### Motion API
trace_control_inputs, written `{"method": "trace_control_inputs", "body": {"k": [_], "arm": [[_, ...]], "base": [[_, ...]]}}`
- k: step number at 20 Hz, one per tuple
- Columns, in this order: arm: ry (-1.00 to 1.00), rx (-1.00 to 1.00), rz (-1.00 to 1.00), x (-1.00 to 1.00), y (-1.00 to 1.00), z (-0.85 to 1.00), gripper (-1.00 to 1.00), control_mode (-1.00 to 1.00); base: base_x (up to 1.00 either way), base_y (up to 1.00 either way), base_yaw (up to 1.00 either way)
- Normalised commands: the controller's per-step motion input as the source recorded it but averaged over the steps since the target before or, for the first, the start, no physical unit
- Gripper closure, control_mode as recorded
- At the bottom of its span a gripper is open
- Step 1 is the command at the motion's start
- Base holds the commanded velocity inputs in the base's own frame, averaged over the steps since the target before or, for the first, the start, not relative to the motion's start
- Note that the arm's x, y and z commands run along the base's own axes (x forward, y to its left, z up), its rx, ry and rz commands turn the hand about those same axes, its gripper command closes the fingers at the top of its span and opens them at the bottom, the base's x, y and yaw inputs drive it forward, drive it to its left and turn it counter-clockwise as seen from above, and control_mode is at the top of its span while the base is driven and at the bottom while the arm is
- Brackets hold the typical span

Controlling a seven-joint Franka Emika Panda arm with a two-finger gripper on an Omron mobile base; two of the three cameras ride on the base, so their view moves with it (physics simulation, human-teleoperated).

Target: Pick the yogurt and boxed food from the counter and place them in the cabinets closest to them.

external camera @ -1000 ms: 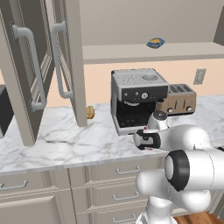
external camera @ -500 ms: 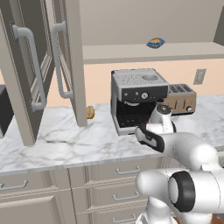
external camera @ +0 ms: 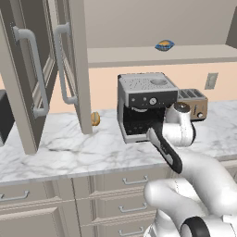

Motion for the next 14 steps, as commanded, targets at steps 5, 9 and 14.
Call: {"method": "trace_control_inputs", "body": {"k": [5,9,14], "arm": [[-0.02,0.0,0.0,-0.59,0.0,0.63,1.0,-1.0],[-0.02,0.0,0.0,-0.52,0.0,0.73,1.0,-1.0],[-0.05,0.0,0.0,-0.54,0.0,0.76,1.0,-1.0]], "base": [[0.0,0.0,0.0],[0.0,0.0,0.0],[0.0,0.0,0.0]]}}
